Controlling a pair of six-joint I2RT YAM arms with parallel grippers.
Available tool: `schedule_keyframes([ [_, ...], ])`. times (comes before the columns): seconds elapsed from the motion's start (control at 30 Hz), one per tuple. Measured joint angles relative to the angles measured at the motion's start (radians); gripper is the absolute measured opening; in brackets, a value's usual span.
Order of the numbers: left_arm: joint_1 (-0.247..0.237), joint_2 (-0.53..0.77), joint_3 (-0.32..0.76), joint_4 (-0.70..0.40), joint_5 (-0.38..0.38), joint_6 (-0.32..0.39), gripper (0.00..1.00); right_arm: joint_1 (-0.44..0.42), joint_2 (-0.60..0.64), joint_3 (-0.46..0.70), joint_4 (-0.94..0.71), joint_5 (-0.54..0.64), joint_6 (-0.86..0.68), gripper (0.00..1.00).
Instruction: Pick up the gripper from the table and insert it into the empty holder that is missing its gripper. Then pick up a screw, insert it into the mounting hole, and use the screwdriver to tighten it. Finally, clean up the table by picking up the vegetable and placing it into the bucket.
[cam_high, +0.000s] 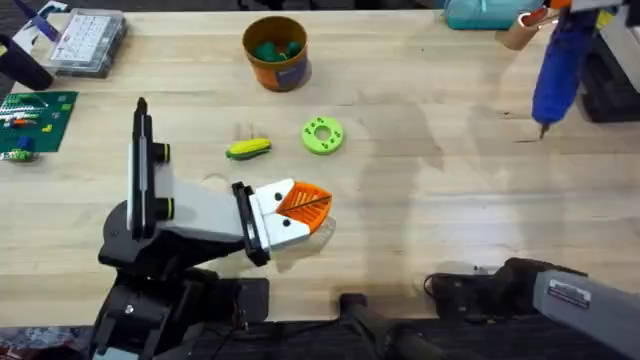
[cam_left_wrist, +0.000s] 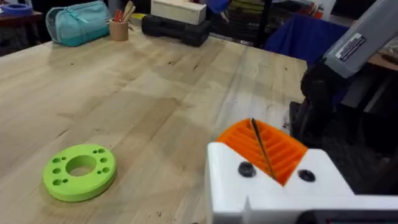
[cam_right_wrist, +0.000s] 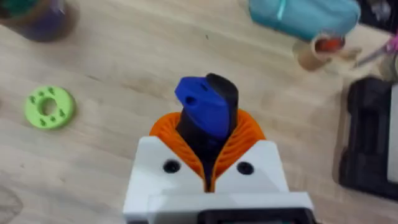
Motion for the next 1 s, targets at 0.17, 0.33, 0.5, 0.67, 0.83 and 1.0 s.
schedule_keyframes([
  [0.17,0.0,0.0,0.0,0.0,0.0,0.0,0.014,0.0,-0.044,0.0,0.079,-0.124,0.033,0.026],
  [0.33,0.0,0.0,0.0,0.0,0.0,0.0,0.014,0.003,-0.063,0.0,0.172,-0.273,0.095,0.026],
  [0.5,0.0,0.0,0.0,0.0,0.0,0.0,0.014,0.029,-0.064,0.0,0.211,-0.399,0.132,0.026],
  [0.67,0.0,0.0,0.0,0.0,0.0,0.0,0.014,0.096,-0.064,0.0,0.271,-0.473,0.173,0.026],
  [0.83,0.0,0.0,0.0,0.0,0.0,0.0,0.014,0.184,-0.064,0.0,0.346,-0.491,0.215,0.026],
  [1.0,0.0,0.0,0.0,0.0,0.0,0.0,0.014,0.304,-0.064,0.0,0.419,-0.5,0.248,0.026],
])
